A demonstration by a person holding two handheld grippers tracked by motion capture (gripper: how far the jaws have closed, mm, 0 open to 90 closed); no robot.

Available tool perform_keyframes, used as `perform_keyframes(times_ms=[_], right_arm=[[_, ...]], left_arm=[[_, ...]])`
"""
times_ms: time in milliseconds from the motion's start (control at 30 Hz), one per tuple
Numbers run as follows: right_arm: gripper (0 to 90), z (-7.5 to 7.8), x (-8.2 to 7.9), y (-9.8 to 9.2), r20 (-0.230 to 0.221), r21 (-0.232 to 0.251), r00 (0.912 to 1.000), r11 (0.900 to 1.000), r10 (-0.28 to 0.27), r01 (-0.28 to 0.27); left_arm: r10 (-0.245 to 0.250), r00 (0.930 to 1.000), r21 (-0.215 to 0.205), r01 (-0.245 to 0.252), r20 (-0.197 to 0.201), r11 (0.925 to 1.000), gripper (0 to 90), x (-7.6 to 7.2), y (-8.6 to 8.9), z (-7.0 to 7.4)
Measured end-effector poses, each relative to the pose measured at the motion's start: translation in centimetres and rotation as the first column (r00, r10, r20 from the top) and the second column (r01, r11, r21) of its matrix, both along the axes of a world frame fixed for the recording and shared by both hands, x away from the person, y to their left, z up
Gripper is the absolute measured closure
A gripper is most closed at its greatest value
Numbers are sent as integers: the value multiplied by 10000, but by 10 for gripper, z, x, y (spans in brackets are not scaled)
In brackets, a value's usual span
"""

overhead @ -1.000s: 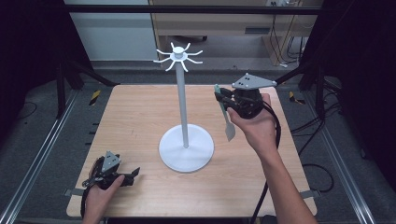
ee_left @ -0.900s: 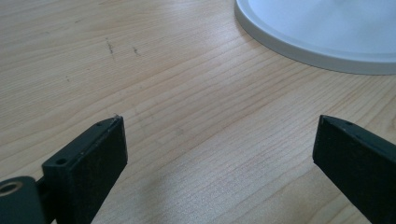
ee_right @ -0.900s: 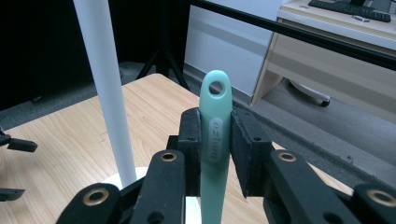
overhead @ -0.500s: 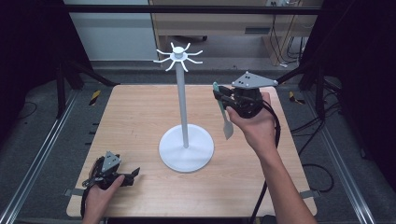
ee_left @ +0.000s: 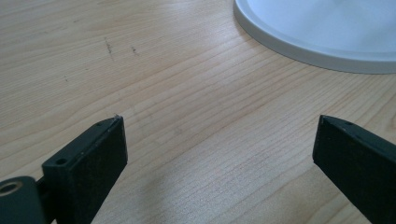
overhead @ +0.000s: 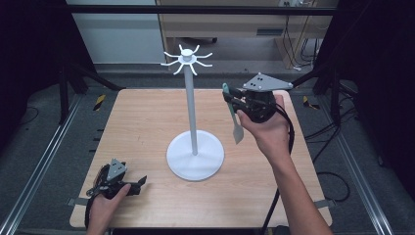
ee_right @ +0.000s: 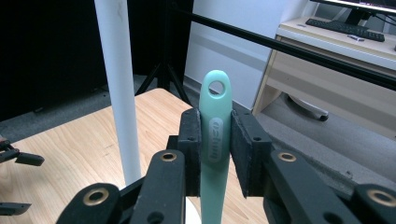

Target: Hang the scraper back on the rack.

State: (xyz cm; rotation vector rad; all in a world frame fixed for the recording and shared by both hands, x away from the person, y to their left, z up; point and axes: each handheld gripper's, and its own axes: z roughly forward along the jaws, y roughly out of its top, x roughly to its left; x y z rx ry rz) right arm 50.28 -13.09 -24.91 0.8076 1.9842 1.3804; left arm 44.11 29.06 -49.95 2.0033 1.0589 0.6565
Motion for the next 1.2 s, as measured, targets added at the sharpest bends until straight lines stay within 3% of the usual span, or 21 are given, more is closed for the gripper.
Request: perform_keyframes(times_ms=[1200], right_arm=[[747,19,-6,3,477,323,9988,9995,50,-65]], left_arm=[[29,10000,-88,-28,76,10000,28,-1,0,1]])
